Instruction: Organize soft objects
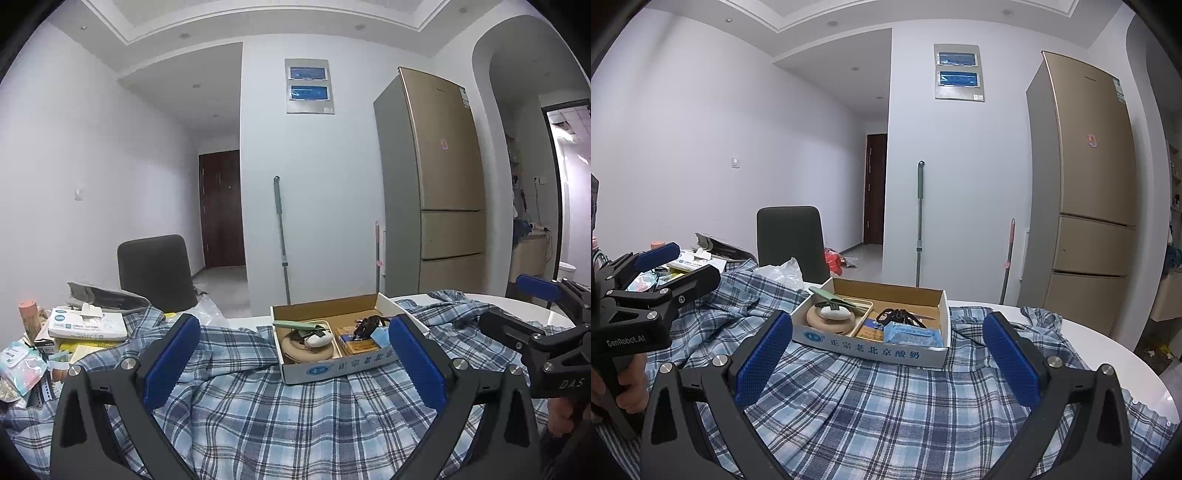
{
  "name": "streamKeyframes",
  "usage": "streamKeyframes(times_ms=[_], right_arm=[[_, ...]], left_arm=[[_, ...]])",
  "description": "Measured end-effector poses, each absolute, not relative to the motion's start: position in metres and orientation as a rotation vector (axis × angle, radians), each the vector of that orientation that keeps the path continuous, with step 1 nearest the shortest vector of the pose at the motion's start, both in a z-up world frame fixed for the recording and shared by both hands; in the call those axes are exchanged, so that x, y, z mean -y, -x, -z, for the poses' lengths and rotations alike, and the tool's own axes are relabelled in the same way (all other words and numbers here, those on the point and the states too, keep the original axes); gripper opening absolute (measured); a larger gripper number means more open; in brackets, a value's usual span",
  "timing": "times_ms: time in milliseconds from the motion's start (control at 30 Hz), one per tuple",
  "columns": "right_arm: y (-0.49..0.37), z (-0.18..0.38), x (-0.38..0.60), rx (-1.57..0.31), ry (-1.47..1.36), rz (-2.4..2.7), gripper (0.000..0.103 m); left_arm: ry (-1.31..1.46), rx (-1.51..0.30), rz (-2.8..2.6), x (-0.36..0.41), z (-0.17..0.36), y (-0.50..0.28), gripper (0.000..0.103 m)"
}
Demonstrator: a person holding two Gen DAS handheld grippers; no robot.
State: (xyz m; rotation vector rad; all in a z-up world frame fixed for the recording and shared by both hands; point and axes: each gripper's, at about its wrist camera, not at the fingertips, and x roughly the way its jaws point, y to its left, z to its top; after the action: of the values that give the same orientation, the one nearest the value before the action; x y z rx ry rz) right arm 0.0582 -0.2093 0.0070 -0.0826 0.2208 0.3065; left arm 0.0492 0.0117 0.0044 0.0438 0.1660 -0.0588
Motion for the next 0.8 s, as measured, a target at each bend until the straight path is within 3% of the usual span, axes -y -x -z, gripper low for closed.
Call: streamKeyframes(times_ms=[800], right_arm=[[-0.0583,-0.0070,0.2087,-0.219,0.083,-0.308,0.103]], left_arm=[[-0.029,-0.179,0.081,-0.0154,-0.0036,-0.0515,0.103]])
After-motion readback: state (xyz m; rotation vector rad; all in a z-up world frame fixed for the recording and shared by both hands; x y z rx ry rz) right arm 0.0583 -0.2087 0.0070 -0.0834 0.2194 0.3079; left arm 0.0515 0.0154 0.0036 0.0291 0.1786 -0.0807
